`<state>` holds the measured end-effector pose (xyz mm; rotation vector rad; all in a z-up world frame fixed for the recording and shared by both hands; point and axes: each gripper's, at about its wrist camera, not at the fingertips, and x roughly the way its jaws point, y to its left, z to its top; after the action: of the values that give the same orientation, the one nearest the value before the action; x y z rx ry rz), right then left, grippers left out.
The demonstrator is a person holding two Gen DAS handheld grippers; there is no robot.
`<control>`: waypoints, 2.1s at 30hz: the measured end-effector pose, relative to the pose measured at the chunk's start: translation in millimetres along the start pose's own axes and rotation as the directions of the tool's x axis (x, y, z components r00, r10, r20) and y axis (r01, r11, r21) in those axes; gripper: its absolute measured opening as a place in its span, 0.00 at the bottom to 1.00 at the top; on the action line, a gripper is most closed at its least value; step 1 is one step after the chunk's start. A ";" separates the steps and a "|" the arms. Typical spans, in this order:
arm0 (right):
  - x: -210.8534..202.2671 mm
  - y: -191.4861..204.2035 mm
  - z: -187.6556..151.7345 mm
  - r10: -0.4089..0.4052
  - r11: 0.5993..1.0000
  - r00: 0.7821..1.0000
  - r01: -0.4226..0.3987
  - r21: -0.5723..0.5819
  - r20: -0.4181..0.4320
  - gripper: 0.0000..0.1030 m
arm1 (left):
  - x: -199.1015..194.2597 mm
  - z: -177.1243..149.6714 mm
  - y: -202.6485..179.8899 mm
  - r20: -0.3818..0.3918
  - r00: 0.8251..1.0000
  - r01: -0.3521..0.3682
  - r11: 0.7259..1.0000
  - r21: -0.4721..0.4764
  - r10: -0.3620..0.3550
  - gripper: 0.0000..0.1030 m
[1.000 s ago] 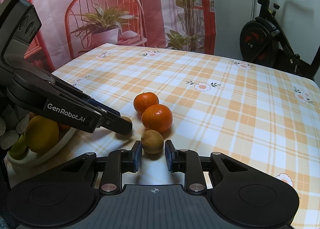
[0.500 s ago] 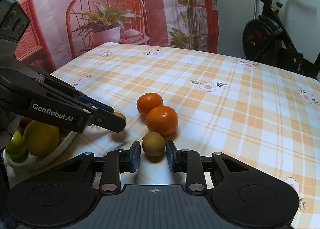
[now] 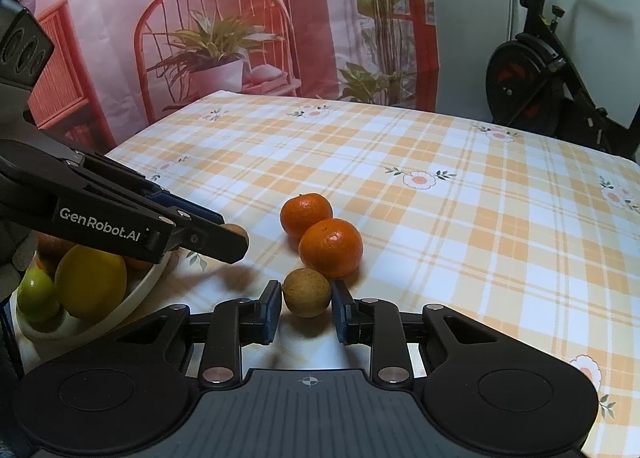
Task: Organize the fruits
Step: 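Carry both kiwis onto the white plate with both grippers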
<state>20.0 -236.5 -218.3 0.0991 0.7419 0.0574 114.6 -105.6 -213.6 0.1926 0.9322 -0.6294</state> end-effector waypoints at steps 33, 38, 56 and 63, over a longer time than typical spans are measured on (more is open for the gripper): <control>-39.6 61.0 5.9 0.088 0.996 0.988 -0.087 -0.013 0.128 0.24 | -97.6 -24.7 30.2 0.156 0.988 -0.005 0.994 -0.111 0.022 0.28; -37.9 79.7 6.2 0.119 0.993 0.985 -0.115 -0.038 0.124 0.24 | -115.1 -32.3 51.1 0.176 0.983 -0.021 0.987 -0.162 0.050 0.28; -29.9 133.3 13.0 0.193 0.974 0.978 -0.181 -0.134 0.079 0.24 | -148.4 -70.4 95.0 0.200 0.973 -0.069 0.968 -0.241 0.119 0.28; -23.8 153.7 13.9 0.213 0.964 0.976 -0.202 -0.173 0.047 0.24 | -149.9 -82.6 110.9 0.189 0.973 -0.074 0.958 -0.277 0.130 0.28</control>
<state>9.3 -86.8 -175.2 0.0177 0.6570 0.3150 57.3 81.3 -155.4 -0.0667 0.7923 -0.4121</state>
